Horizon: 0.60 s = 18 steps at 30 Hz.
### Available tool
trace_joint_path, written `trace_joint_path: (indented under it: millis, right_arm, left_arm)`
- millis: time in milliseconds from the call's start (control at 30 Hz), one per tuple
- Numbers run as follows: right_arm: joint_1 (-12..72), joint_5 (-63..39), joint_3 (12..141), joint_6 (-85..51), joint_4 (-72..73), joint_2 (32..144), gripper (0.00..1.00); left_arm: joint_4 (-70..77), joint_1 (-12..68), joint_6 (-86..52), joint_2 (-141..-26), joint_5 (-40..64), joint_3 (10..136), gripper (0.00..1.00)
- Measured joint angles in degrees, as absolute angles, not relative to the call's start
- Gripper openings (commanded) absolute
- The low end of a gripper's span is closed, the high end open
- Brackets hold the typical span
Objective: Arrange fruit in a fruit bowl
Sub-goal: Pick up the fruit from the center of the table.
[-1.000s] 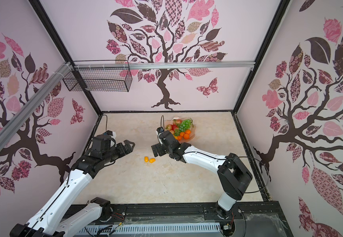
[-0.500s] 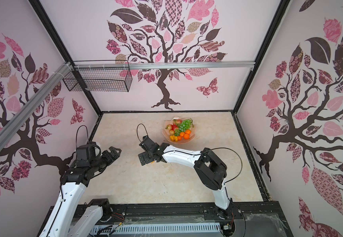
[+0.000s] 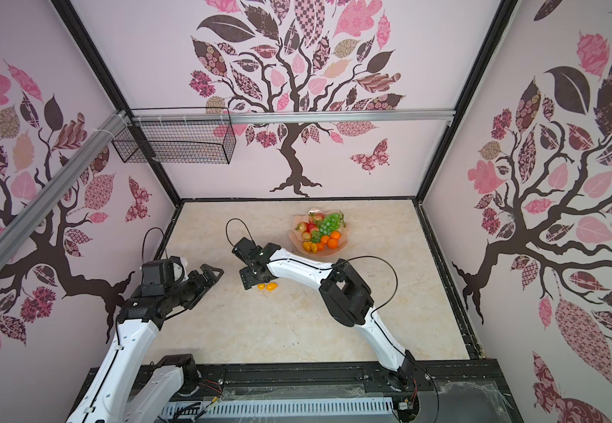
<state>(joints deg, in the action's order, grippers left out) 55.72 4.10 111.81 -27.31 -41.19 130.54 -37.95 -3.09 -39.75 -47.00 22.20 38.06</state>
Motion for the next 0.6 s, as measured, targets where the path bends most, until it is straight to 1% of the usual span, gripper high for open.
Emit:
trace_joint_path:
  millis: [200,333,600]
  right_arm:
    - [55.72,3.81,117.21,-27.53,-45.15,134.43,0.59]
    - [55.72,4.10,119.77,-27.49,-47.24,136.70,0.56]
    - [55.72,4.80,120.49,-27.44,-49.78,138.65,0.48]
  left_arm:
    - [-36.45,-3.70,-40.80,-47.92,23.24,37.87,0.98]
    - [-35.07,-4.73,-41.95,-48.38,24.56,36.91,0.98]
    - [-31.11,-9.02,-44.64,-48.86,30.22,33.17,0.98]
